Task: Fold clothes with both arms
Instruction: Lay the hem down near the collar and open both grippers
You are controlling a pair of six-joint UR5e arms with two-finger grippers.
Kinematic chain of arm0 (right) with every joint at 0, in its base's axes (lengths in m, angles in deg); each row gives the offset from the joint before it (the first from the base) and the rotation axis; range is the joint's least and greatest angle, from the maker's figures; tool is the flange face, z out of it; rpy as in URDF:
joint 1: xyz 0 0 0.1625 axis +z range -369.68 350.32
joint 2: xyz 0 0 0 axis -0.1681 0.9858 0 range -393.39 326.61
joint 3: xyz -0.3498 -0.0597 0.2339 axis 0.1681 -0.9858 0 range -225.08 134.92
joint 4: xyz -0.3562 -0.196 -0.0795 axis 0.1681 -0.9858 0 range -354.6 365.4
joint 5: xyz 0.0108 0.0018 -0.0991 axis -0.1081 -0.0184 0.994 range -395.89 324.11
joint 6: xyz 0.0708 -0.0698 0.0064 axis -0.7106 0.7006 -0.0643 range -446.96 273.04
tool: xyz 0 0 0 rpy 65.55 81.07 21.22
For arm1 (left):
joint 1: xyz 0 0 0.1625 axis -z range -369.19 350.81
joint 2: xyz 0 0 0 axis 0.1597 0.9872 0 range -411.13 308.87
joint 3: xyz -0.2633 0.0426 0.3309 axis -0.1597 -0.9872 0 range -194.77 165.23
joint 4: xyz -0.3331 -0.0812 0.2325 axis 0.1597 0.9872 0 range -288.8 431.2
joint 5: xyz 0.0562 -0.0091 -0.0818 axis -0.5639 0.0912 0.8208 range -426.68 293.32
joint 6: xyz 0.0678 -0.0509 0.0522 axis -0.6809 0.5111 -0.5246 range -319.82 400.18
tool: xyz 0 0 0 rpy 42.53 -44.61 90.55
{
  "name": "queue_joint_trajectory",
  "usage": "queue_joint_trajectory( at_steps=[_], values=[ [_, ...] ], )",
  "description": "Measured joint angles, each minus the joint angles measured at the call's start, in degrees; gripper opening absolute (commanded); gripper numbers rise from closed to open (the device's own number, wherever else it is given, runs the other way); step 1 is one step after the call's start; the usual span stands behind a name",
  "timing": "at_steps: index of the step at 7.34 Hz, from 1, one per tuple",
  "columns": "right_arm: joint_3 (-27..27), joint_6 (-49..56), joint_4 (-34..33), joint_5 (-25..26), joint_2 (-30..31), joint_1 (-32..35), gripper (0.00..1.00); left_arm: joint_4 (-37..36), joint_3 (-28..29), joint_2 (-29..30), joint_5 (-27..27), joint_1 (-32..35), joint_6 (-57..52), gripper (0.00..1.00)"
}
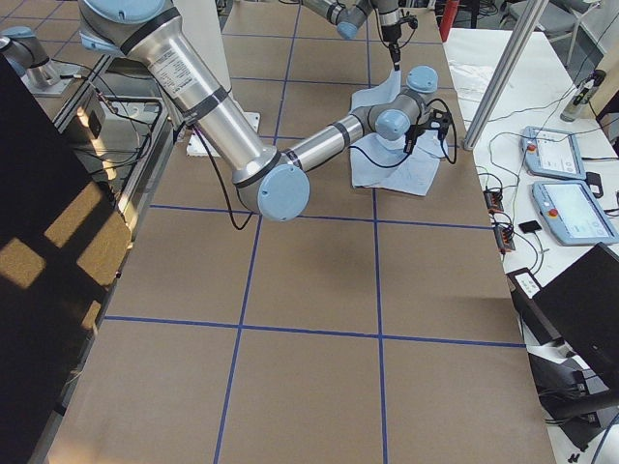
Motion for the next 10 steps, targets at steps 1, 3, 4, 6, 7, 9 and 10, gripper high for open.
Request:
queue_joint_trajectory(
  at_steps=[1, 3, 4, 6, 7, 9, 10],
  values=[
    [-2.88, 0.04, 0.41, 0.02, -1.51, 0.02, 0.00, 3.68, 4.31, 1.02, -0.07, 0.18, 0.00, 0.00],
    [-5.90, 0.39, 0.61, 0.05, -2.63, 0.01, 0.00, 7.24, 10.08, 3.49, -0.16, 0.20, 0.07, 0.00],
    [-6.55, 0.57, 0.62, 0.09, -2.68, 0.00, 0.00, 8.12, 11.37, 4.19, -0.17, 0.14, 0.16, 0.00],
    [-7.37, 0.87, 0.63, 0.17, -2.54, -0.04, 0.00, 8.60, 12.56, 5.01, -0.20, 0.04, 0.30, 0.00],
    [-7.61, 0.92, 0.66, 0.20, -2.50, -0.13, 0.00, 8.67, 12.90, 5.06, -0.23, 0.00, 0.31, 0.00],
    [-8.09, 0.95, 1.50, 0.89, -2.50, -0.57, 1.00, 8.74, 13.22, 5.13, -0.34, -0.03, 0.32, 1.00],
    [-8.44, 0.94, 2.22, 2.30, -2.51, -1.03, 1.00, 8.74, 13.25, 5.12, -0.40, -0.02, 0.37, 1.00]
  ],
)
